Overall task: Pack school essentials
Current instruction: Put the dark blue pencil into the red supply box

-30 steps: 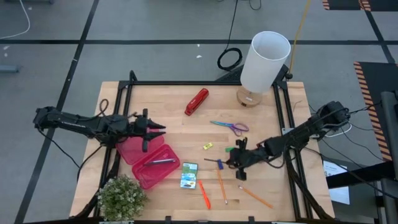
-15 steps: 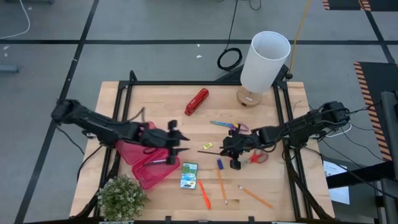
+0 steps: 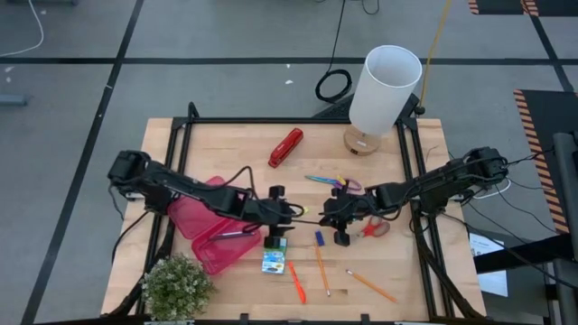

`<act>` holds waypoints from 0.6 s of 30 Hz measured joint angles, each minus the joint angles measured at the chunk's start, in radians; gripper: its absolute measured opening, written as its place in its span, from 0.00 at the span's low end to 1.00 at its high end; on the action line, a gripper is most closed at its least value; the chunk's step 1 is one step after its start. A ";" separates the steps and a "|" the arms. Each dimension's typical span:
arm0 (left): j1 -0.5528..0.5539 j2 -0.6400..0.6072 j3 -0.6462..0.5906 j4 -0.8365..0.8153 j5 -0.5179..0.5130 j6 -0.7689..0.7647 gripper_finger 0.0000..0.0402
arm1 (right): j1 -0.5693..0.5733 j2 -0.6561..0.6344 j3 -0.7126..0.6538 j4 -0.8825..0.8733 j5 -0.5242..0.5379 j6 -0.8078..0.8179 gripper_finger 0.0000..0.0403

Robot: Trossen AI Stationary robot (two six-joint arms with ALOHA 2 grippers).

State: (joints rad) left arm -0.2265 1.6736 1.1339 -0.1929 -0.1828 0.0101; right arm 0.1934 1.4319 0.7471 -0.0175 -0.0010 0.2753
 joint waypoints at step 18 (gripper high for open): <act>0.036 0.023 0.018 -0.061 -0.001 0.005 0.63 | -0.024 0.000 0.000 0.052 0.030 -0.035 0.03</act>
State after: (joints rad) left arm -0.1905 1.6962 1.1515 -0.2540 -0.1840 0.0146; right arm 0.1696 1.4319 0.7471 0.0349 0.0288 0.2407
